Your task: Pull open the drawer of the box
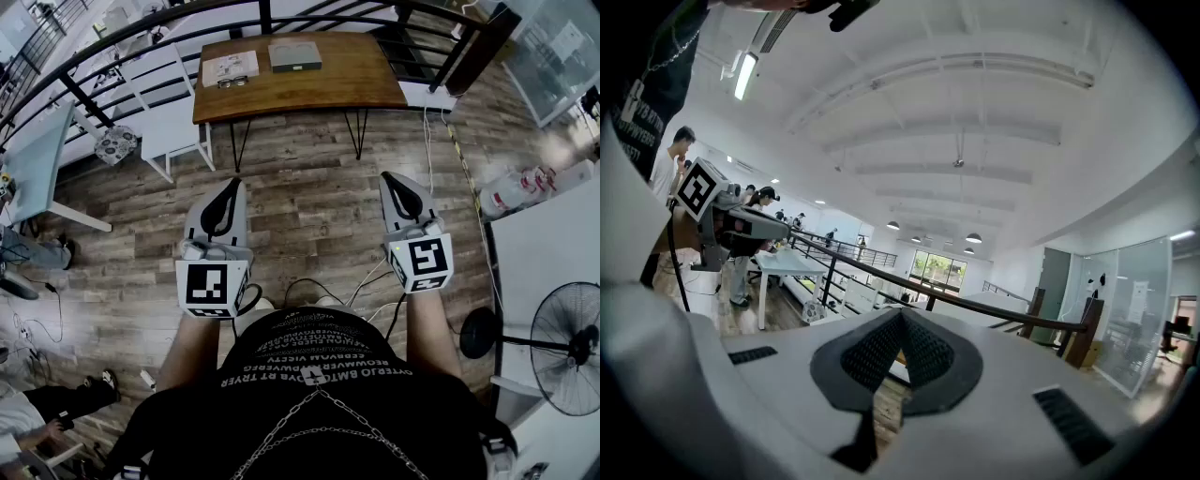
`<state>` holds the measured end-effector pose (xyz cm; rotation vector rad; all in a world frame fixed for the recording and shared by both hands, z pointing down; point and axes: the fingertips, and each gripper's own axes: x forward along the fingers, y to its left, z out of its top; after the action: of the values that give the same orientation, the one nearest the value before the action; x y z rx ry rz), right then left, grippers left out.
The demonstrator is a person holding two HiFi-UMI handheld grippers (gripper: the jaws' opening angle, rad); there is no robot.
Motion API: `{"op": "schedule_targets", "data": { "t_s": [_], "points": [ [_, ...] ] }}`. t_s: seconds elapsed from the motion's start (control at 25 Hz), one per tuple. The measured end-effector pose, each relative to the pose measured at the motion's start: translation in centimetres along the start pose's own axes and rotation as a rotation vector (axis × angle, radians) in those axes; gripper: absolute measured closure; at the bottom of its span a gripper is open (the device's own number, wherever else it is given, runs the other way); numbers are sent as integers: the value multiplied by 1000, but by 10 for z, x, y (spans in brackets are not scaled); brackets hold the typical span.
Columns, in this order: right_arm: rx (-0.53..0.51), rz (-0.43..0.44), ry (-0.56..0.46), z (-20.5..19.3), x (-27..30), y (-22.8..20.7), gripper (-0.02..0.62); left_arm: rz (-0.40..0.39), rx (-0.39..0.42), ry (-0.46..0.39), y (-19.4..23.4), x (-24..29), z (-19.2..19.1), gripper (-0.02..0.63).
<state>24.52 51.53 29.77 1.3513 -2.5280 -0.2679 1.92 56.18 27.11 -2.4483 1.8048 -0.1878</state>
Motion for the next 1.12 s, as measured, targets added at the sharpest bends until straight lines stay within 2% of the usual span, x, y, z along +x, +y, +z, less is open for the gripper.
{"op": "schedule_targets", "data": {
  "t_s": [0.12, 0.48, 0.68, 0.8, 0.92, 1.12],
  "points": [
    [17, 20, -7, -4, -17, -12, 598, 15, -7, 2, -21, 1, 5, 600],
    [8, 182, -59, -20, -38, -7, 597, 44, 26, 60, -72, 10, -4, 600],
    [60, 176, -67, -31, -47, -16, 597, 42, 59, 53, -89, 4, 6, 600],
    [72, 163, -49, -37, -46, -22, 549, 65, 46, 49, -85, 0, 10, 600],
    [83, 153, -30, -45, -41, -28, 540, 80, 43, 64, -81, 0, 5, 600],
    [91, 158, 1, -59, -28, -31, 506, 90, -18, 53, -74, 5, -13, 600]
  ]
}}
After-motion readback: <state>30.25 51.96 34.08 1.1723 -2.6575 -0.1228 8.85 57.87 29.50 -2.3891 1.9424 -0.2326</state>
